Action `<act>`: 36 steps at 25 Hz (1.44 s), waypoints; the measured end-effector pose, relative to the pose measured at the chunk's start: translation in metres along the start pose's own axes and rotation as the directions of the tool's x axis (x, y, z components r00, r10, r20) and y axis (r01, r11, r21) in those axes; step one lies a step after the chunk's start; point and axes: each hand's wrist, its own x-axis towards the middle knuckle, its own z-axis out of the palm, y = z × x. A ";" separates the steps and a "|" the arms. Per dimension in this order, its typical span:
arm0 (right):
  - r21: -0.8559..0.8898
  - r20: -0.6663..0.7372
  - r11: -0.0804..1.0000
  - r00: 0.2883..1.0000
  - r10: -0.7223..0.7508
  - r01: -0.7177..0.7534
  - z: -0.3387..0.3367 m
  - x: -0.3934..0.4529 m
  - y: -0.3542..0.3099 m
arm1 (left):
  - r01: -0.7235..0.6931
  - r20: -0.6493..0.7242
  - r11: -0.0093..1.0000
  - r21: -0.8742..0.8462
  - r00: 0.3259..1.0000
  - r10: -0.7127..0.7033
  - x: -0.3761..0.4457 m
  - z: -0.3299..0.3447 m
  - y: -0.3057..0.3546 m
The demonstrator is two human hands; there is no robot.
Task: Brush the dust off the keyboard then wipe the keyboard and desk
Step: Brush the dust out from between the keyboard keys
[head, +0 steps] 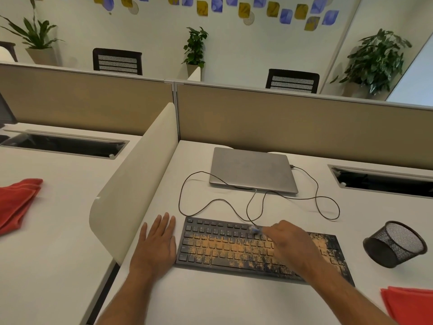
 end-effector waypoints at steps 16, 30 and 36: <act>0.044 0.128 0.999 0.992 -0.006 0.001 -0.005 0.006 0.017 | 0.001 -0.028 1.000 -0.007 1.000 -0.001 0.000 0.002 -0.002; 0.017 0.149 0.999 0.988 -0.036 0.033 0.001 0.064 -0.010 | 0.005 -0.019 1.000 -0.031 1.000 -0.005 0.000 -0.001 0.000; -0.180 0.272 0.984 0.961 0.047 0.003 -0.032 0.058 0.013 | 0.001 -0.009 1.000 -0.007 1.000 -0.001 0.000 0.000 -0.002</act>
